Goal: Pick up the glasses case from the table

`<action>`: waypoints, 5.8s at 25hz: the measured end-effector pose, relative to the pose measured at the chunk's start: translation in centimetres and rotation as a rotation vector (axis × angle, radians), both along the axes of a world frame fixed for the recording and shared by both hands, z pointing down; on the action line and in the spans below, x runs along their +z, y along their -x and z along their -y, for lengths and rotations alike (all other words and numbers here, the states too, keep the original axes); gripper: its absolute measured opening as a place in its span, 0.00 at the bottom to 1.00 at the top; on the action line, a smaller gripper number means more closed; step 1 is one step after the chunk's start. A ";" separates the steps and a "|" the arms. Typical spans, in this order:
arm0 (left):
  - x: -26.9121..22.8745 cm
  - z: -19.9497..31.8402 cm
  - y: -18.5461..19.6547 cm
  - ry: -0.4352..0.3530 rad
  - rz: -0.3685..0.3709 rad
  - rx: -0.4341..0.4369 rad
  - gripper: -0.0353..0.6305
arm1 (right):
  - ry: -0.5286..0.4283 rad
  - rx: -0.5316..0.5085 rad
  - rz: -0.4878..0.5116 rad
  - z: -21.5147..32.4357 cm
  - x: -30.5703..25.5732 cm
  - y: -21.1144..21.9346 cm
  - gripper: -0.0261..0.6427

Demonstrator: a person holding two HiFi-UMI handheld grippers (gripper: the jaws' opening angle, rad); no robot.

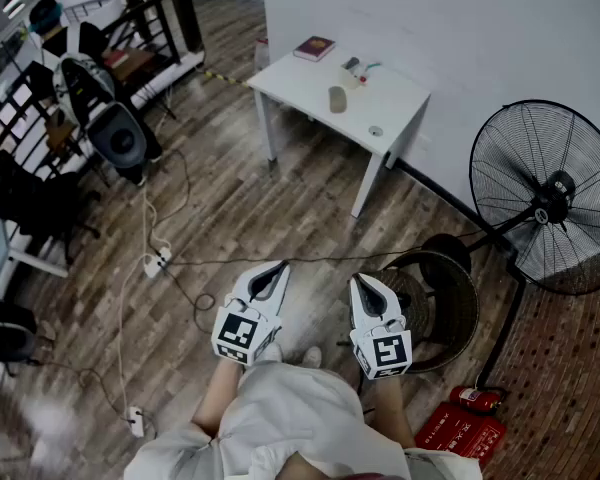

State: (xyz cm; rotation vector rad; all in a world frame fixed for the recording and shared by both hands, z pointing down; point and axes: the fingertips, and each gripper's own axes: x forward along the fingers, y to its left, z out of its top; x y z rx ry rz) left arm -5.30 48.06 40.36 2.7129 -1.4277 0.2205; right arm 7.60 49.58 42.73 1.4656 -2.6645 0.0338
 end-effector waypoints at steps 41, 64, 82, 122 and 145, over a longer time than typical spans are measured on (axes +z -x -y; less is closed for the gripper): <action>0.2 18.0 6.2 -0.062 -0.084 0.125 0.08 | 0.027 0.133 -0.070 17.3 -0.6 7.0 0.04; -0.3 32.2 3.4 -0.047 -0.058 0.099 0.08 | 0.026 0.109 -0.051 32.6 -0.5 4.4 0.04; -1.0 42.7 -2.2 -0.045 0.008 -0.001 0.08 | 0.037 0.019 0.006 44.8 -1.3 -1.9 0.04; 7.7 73.4 -1.1 0.142 -0.002 0.243 0.08 | 0.227 0.242 -0.087 72.2 5.9 0.1 0.05; 15.2 78.0 -4.6 0.329 0.059 0.258 0.08 | 0.487 0.218 -0.153 77.6 15.6 -1.6 0.12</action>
